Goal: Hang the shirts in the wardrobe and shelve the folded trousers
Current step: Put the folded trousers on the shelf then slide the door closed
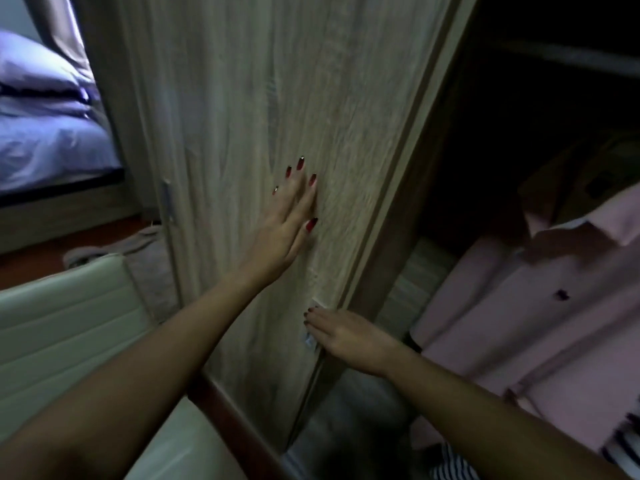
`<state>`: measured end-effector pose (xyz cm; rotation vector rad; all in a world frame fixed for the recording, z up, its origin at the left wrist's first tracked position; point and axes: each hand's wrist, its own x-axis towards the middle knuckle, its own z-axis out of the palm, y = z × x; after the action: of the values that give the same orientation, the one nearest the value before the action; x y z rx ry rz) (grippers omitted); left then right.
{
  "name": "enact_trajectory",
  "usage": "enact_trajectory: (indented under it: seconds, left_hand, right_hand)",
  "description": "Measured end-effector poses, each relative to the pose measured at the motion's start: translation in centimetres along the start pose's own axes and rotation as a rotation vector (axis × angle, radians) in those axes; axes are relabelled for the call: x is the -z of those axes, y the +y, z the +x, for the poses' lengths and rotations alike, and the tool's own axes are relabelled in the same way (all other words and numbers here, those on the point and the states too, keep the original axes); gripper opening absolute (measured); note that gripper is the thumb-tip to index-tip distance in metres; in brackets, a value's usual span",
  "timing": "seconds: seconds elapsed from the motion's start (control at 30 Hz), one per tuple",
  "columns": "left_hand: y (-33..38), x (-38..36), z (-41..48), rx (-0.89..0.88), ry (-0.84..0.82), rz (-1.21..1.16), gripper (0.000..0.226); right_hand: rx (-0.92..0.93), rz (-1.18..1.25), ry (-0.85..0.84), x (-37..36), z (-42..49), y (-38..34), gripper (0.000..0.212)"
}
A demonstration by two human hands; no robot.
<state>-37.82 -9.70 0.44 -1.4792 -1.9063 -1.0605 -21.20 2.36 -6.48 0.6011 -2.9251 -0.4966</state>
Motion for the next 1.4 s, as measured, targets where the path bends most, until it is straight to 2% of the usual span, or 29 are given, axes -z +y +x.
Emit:
enact_trajectory:
  seconds: [0.13, 0.33, 0.47, 0.63, 0.7, 0.87, 0.9, 1.03, 1.2, 1.4]
  left_hand:
    - [-1.3, -1.7, -0.3, -0.023, -0.045, 0.016, 0.057]
    - [-1.4, -2.6, -0.4, 0.000, -0.054, 0.021, 0.061]
    - [0.0, -2.8, -0.7, 0.010, -0.080, 0.001, 0.064]
    - [3.7, -3.7, -1.1, -0.040, -0.117, -0.024, 0.065]
    - [5.8, -4.3, -1.4, -0.066, -0.128, -0.038, 0.064]
    - [12.0, -6.4, -2.6, -0.121, -0.142, -0.079, 0.060]
    - [12.7, -6.7, -3.0, -0.130, -0.146, -0.085, 0.060]
    - [17.9, -8.5, -3.7, -0.170, -0.160, -0.121, 0.062]
    - [21.5, -9.1, -3.6, -0.158, -0.135, -0.084, 0.067]
    - [24.4, -10.0, -3.2, -0.229, -0.167, 0.039, 0.089]
  right_hand:
    - [-0.060, -0.042, -0.281, -1.8, -0.2, -0.9, 0.032]
    - [-0.250, -0.014, -0.311, -2.4, -0.5, -2.4, 0.047]
    - [-0.275, -0.026, -0.387, -1.4, -1.2, -3.1, 0.047]
    - [-0.332, 0.023, -0.261, -2.4, -5.7, -4.2, 0.048]
    - [-0.390, 0.004, -0.259, -3.1, -8.0, -5.0, 0.048]
    - [-0.526, -0.091, -0.150, -3.4, -14.1, -7.7, 0.019]
    - [-0.543, -0.092, -0.130, -3.4, -14.9, -8.0, 0.021]
    - [-0.674, -0.102, -0.104, -1.9, -21.1, -9.8, 0.034]
    - [-0.849, -0.062, -0.131, -0.1, -27.5, -12.7, 0.029]
    - [-1.040, -0.040, -0.137, 0.4, -33.5, -14.9, 0.018]
